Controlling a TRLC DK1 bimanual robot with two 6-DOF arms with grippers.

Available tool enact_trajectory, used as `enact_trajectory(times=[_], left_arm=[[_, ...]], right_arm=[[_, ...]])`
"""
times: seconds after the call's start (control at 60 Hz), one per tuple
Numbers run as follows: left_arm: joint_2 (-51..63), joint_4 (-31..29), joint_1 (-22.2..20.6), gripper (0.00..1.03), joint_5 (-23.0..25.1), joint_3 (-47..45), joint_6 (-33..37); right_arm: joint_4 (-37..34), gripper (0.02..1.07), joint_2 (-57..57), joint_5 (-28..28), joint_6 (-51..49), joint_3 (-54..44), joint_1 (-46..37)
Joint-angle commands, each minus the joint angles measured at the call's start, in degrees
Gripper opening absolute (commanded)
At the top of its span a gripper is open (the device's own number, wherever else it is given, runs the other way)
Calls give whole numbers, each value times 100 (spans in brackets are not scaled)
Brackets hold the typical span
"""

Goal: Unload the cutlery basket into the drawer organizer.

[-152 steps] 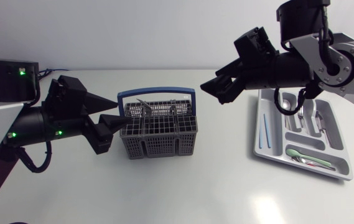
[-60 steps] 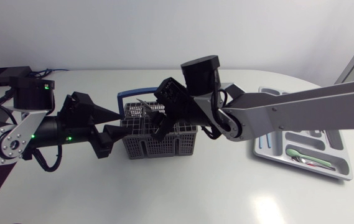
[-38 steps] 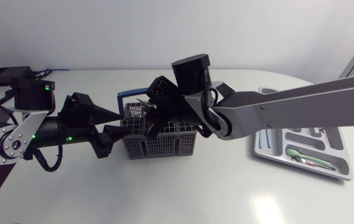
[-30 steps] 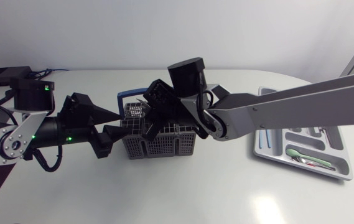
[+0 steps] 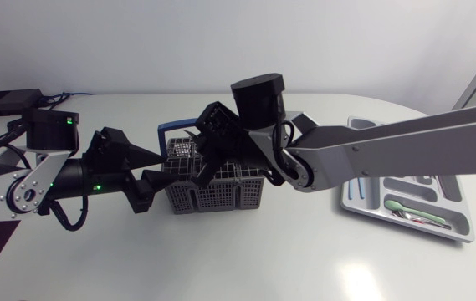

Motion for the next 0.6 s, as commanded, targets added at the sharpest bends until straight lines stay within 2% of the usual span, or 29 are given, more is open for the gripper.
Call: enact_trajectory(times=[0.0,0.417,0.583], left_arm=[[94,77,-68,92,73,-137,32],[234,201,-147,92,73,-154,-135],[357,271,-235,92,73,-154,-144]], right_arm=[[136,8,-221,39,24,-200,7],[593,8,-731,47,332,-622,7],[795,8,-819,258,411,-736,33]])
